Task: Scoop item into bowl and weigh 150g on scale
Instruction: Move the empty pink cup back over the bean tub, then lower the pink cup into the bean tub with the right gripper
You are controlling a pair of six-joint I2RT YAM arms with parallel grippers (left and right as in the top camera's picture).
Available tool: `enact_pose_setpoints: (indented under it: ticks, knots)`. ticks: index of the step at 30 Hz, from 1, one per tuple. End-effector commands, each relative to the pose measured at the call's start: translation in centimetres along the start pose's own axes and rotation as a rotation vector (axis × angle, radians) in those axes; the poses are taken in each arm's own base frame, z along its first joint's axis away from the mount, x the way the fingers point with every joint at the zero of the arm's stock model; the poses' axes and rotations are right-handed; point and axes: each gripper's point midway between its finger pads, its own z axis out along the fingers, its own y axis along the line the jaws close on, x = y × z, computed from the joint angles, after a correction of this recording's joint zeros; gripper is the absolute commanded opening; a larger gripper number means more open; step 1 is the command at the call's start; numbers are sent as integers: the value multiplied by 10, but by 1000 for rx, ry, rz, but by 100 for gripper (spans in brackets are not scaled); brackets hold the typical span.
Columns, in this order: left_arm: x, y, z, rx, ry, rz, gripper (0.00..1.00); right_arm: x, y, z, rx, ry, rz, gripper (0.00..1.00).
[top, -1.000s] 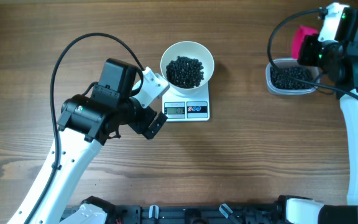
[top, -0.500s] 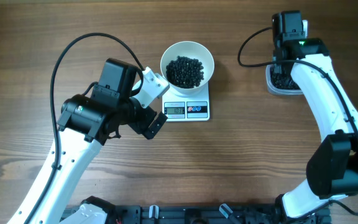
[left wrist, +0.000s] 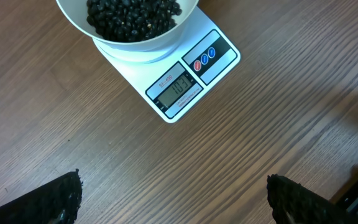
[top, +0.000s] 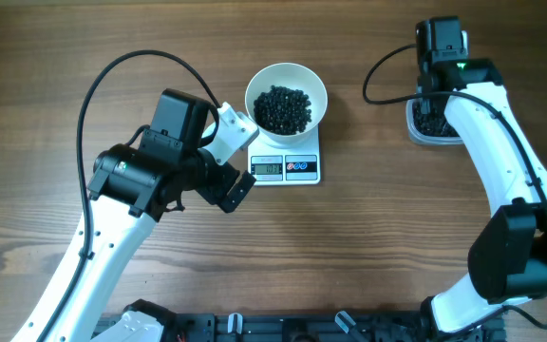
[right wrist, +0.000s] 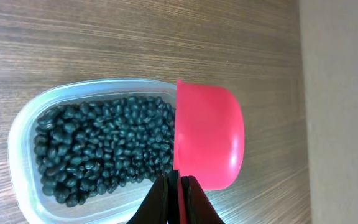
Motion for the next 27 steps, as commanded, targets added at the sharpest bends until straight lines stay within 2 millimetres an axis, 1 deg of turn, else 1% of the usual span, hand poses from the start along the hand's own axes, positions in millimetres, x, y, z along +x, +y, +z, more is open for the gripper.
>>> enact_pose_setpoints:
  ticks: [1, 4, 8, 9, 10, 12, 13, 14, 16, 18, 22, 24, 27]
  knots:
    - [1, -1, 0, 9, -3, 14, 100, -2, 13, 2, -61, -2, -35, 4]
    - [1, -1, 0, 9, -3, 14, 100, 1, 16, 3, -71, 12, -47, 4]
    - [1, -1, 0, 9, -3, 14, 100, 13, 26, 15, -76, 71, -114, 4]
    - [1, -1, 0, 9, -3, 14, 100, 15, 25, 18, -52, 85, -127, 4]
    - [1, -1, 0, 9, -3, 14, 100, 16, 24, 19, -35, 89, -137, 4]
    - [1, -1, 0, 9, -3, 14, 100, 14, 30, 15, -34, 80, -191, 4]
    - [1, -1, 0, 9, -3, 14, 100, 14, 39, 12, -67, 74, -235, 4]
    - [1, -1, 0, 9, -3, 14, 100, 15, 53, 8, -123, 67, -281, 4]
    - [1, -1, 0, 9, -3, 14, 100, 18, 70, 3, -202, 62, -297, 4]
    - [1, -1, 0, 9, -3, 14, 100, 22, 90, -3, -318, 66, -301, 4]
    - [1, -1, 0, 9, -3, 14, 100, 24, 111, -12, -447, 61, -293, 4]
    - [1, -1, 0, 10, -3, 15, 100, 24, 109, -11, -441, 67, -262, 4]
    - [1, -1, 0, 9, -3, 14, 100, 23, 92, -4, -338, 82, -207, 4]
